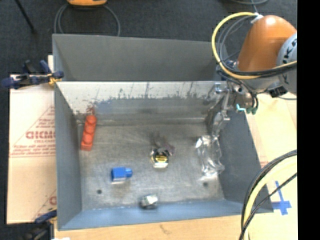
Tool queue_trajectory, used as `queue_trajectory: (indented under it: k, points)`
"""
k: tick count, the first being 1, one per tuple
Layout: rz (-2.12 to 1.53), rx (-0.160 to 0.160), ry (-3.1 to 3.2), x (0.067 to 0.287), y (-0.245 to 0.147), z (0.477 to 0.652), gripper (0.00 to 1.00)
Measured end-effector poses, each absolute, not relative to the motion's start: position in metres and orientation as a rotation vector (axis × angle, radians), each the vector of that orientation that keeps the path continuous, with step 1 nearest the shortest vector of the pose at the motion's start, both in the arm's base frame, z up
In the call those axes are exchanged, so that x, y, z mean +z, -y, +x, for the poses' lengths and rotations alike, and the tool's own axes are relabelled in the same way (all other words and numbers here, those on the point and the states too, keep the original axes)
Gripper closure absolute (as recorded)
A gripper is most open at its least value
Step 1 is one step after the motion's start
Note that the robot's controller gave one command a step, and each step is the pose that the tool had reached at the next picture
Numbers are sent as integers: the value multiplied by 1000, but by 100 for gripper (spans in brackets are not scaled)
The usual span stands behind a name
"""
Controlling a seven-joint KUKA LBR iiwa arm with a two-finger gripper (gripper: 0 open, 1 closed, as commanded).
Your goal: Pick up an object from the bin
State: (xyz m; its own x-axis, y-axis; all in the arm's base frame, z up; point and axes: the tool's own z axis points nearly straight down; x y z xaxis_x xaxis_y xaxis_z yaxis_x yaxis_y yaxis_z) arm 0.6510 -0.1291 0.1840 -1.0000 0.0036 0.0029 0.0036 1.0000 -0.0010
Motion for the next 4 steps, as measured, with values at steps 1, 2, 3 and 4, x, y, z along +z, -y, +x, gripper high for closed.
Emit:
queue_trajectory:
  k: [1,2,3,4]
  points:
    - [371,1,3137,116,142,635,0]
    - [593,-2,3091,146,62,616,0]
    - [947,-3,2996,79,-16,617,0]
    - [945,0,2999,81,-14,618,100]
